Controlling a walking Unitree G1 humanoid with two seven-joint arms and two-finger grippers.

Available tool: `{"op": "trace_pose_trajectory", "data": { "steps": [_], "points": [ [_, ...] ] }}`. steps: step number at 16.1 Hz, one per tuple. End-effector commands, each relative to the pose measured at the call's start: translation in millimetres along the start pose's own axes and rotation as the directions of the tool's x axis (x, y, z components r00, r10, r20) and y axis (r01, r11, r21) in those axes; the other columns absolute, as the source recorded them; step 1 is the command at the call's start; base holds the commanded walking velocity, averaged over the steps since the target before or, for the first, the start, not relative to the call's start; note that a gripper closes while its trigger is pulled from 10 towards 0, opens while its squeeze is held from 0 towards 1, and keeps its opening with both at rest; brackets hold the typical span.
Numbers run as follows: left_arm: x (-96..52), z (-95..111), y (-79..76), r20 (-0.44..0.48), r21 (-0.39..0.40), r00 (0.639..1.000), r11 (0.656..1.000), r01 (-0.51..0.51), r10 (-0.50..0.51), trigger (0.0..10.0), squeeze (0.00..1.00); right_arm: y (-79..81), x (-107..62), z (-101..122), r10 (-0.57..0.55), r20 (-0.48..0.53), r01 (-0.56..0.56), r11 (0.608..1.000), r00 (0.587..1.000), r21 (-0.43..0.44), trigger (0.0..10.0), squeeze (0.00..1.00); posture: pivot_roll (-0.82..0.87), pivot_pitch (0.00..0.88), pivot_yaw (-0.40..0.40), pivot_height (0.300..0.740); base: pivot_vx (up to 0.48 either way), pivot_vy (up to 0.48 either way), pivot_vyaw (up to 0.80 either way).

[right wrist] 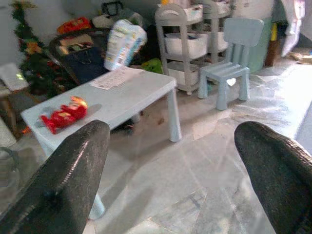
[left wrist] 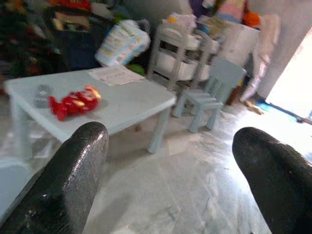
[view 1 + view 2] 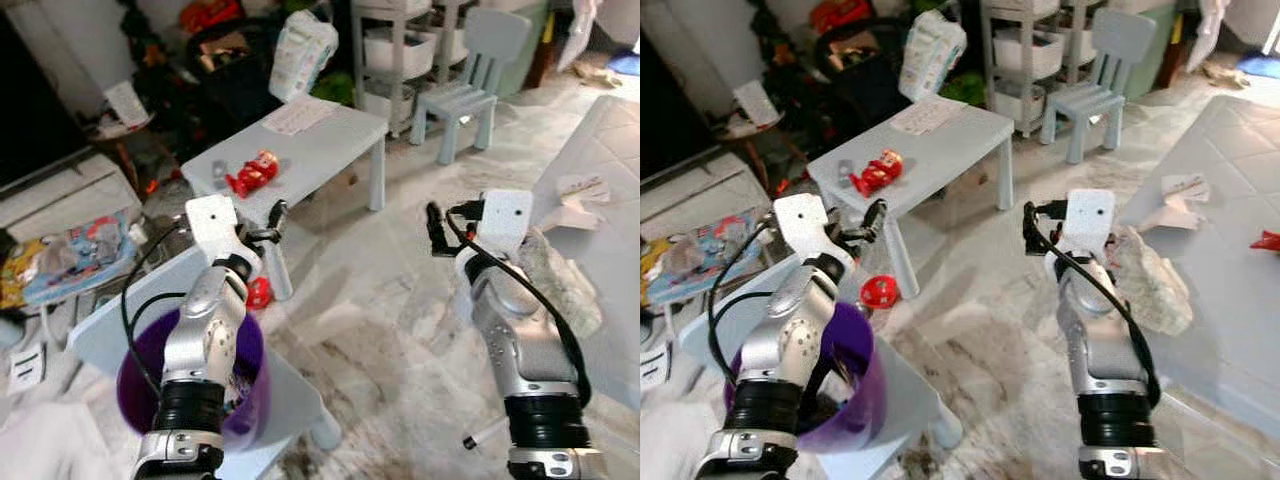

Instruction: Picking trash to rubbish bin

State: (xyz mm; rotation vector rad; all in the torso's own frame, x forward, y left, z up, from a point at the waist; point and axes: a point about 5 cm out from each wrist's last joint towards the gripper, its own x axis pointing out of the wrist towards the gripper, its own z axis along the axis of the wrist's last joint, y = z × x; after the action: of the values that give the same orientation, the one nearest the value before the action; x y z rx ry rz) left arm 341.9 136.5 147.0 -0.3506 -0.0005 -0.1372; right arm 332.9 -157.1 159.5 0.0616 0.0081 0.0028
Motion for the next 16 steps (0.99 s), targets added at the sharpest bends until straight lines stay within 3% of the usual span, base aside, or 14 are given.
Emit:
{"op": "trace_pose_trajectory", "data": {
  "steps": [1,4,8,16],
  "points": [
    [0.0,3.1,9.4,-0.001,0.008,1.0,1.0,-0.029,0.029,10.0,0.0,9.3,0.4,5.3,0.027,0.022,-0.027,1.0,0.999,0.0,10.0,0.0,-0.04,0.0,0.087,0.74,0.0,0.0,0.0],
    [0.2,4.6,9.5,0.004,0.001,1.0,1.0,-0.021,0.021,10.0,0.0,8.7,0.6,5.7,0.027,0.023,-0.027,1.0,0.999,-0.001,10.0,0.0,-0.04,0.0,0.086,0.74,0.0,0.0,0.0],
    [0.4,6.2,8.6,0.012,-0.009,1.0,1.0,-0.004,0.004,10.0,0.0,8.4,1.3,6.7,0.028,0.025,-0.027,1.0,0.999,-0.005,10.0,0.0,-0.04,0.0,0.084,0.74,0.0,-0.286,0.0],
    [0.0,4.3,9.0,0.006,-0.014,1.0,1.0,-0.004,0.005,10.0,0.0,8.8,2.1,7.7,0.032,0.026,-0.032,0.999,0.999,-0.009,10.0,0.0,-0.04,0.0,0.078,0.74,0.258,-0.364,0.0]
  ]
}}
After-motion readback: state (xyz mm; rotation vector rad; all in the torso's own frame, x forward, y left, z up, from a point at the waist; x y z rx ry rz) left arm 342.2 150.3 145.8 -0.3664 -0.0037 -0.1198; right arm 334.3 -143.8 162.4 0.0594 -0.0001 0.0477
